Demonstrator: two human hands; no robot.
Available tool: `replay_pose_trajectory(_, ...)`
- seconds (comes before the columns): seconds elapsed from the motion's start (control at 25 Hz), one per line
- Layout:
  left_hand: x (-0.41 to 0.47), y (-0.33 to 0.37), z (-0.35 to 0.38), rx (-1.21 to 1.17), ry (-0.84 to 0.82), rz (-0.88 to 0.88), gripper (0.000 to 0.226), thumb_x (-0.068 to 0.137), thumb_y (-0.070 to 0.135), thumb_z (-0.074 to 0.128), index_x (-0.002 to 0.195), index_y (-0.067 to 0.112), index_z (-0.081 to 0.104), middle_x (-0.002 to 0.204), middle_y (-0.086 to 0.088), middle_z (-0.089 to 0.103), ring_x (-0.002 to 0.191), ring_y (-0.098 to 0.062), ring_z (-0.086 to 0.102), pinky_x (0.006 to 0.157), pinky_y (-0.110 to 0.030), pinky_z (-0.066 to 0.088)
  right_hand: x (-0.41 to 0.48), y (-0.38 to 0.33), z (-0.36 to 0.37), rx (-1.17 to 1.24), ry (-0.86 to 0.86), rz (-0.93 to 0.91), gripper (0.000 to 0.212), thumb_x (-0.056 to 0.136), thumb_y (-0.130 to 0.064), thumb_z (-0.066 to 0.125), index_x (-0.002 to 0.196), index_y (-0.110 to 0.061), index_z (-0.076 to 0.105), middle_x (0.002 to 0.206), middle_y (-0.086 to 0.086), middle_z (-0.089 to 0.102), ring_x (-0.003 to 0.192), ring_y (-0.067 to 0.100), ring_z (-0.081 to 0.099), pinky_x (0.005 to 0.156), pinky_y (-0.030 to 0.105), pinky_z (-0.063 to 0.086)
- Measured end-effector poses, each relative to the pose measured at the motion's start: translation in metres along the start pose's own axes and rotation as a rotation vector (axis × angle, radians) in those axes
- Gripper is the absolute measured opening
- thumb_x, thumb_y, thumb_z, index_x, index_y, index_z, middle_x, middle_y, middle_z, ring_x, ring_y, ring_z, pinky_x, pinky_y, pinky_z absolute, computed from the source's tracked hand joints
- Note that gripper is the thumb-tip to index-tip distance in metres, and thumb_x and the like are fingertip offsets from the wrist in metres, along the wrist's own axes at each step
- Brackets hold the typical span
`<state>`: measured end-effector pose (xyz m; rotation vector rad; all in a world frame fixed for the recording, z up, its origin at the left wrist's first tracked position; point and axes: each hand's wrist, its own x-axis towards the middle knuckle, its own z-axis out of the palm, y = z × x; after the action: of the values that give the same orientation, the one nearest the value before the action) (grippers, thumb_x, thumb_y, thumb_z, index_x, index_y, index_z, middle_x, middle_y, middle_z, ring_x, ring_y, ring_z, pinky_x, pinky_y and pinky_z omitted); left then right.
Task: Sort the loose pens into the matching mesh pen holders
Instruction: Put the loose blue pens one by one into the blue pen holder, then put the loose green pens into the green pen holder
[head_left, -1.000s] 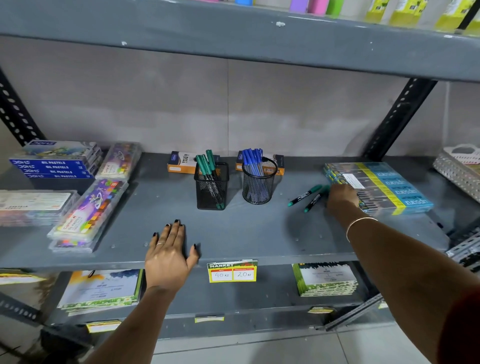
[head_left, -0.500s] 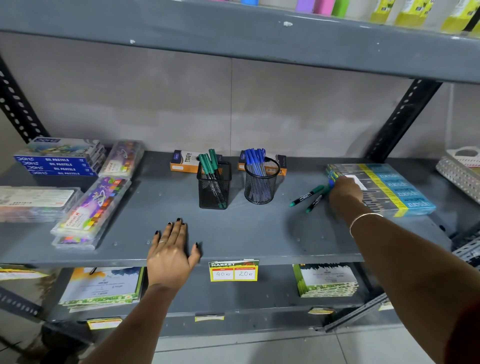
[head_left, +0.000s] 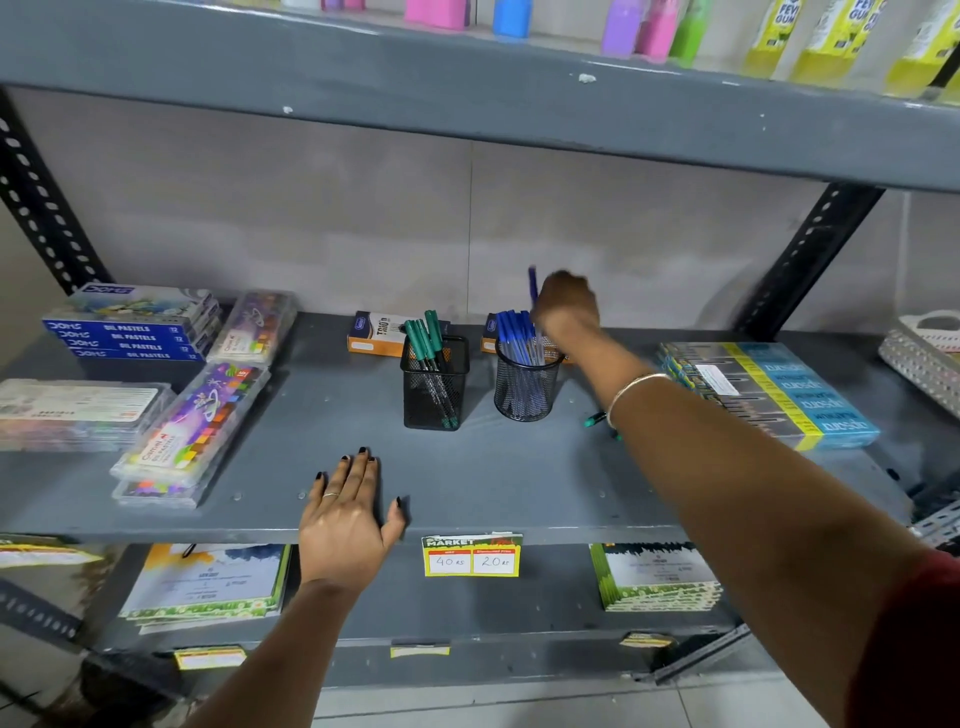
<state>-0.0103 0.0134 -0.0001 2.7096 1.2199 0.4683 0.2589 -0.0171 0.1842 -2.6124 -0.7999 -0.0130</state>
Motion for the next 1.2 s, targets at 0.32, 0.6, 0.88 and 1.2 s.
replay_pose_trajectory(0.32, 0.001, -0.001, 0.002, 0.003, 0.019, 0.009, 0.066, 0.082, 0.048, 0.032, 0.117, -0.001, 0.060, 0.123, -0.016, 0.058, 0.114, -0.031, 0.054, 0.100, -0.042, 0.027, -0.011, 0.007, 0.023, -0.040, -0.087, -0.006, 0.027, 0.089, 0.001, 0.053, 0.116, 0.006, 0.056, 0.123, 0.021, 0.061, 0.115, 0.036, 0.060, 0.093, 0.036, 0.049)
replay_pose_trajectory(0.6, 0.000, 0.001, 0.000, -0.010, 0.031, 0.011, 0.065, 0.080, 0.045, 0.034, 0.114, -0.002, 0.062, 0.120, -0.017, 0.060, 0.110, -0.032, 0.057, 0.099, -0.039, 0.024, -0.007, 0.098, 0.004, 0.039, 0.130, 0.295, 0.030, 0.089, 0.007, 0.049, 0.119, 0.010, 0.056, 0.126, 0.029, 0.059, 0.120, 0.040, 0.057, 0.097, 0.043, 0.047)
replay_pose_trajectory(0.88, 0.000, 0.000, 0.002, -0.001, 0.041, 0.014, 0.065, 0.081, 0.046, 0.034, 0.115, -0.002, 0.061, 0.122, -0.017, 0.059, 0.111, -0.032, 0.056, 0.099, -0.040, 0.024, -0.028, 0.142, 0.037, 0.115, 0.015, 0.485, 0.032, 0.093, 0.000, 0.045, 0.122, 0.007, 0.056, 0.131, 0.026, 0.055, 0.124, 0.039, 0.053, 0.101, 0.042, 0.044)
replay_pose_trajectory(1.2, 0.000, 0.001, 0.000, 0.029, 0.003, 0.002, 0.065, 0.082, 0.046, 0.032, 0.115, -0.002, 0.061, 0.121, -0.016, 0.060, 0.111, -0.031, 0.056, 0.099, -0.038, 0.023, -0.021, 0.126, 0.012, 0.203, 0.157, 0.514, 0.032, 0.090, -0.004, 0.054, 0.119, 0.008, 0.057, 0.126, 0.026, 0.060, 0.120, 0.038, 0.057, 0.097, 0.041, 0.047)
